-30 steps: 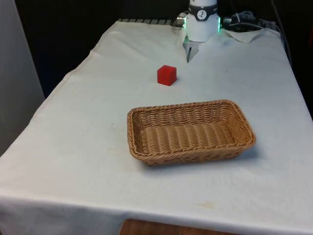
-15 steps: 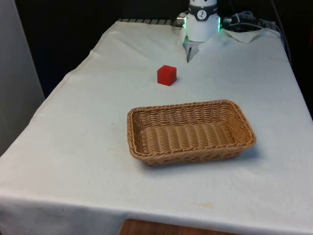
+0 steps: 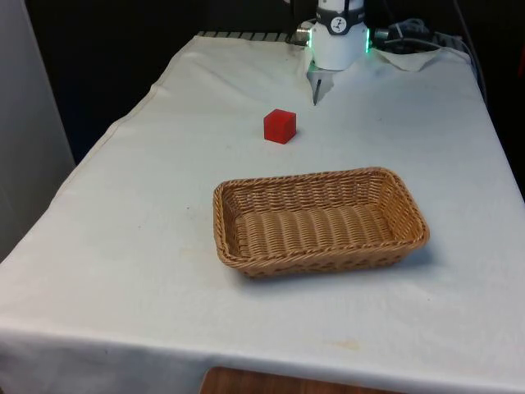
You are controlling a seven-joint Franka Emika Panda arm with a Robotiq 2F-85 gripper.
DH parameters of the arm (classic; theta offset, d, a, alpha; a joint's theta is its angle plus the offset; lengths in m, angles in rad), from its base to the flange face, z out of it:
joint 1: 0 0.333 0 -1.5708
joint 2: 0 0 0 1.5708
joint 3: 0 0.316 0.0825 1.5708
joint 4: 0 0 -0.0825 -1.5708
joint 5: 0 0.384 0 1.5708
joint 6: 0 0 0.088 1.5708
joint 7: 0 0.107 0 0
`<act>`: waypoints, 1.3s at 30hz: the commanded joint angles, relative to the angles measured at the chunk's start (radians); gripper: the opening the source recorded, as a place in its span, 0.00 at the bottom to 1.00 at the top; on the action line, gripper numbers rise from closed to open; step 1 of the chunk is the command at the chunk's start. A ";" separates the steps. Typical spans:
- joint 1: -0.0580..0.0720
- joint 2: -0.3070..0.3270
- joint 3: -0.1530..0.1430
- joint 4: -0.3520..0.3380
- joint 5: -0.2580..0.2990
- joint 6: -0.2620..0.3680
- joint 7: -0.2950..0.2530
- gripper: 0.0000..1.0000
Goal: Pick up the cube and place it into the basket.
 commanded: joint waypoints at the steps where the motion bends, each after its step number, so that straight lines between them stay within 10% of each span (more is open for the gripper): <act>1: -0.005 -0.013 0.001 -0.021 -0.009 0.022 0.011 1.00; 39: -0.022 0.103 -0.039 -0.181 -0.047 0.376 0.167 1.00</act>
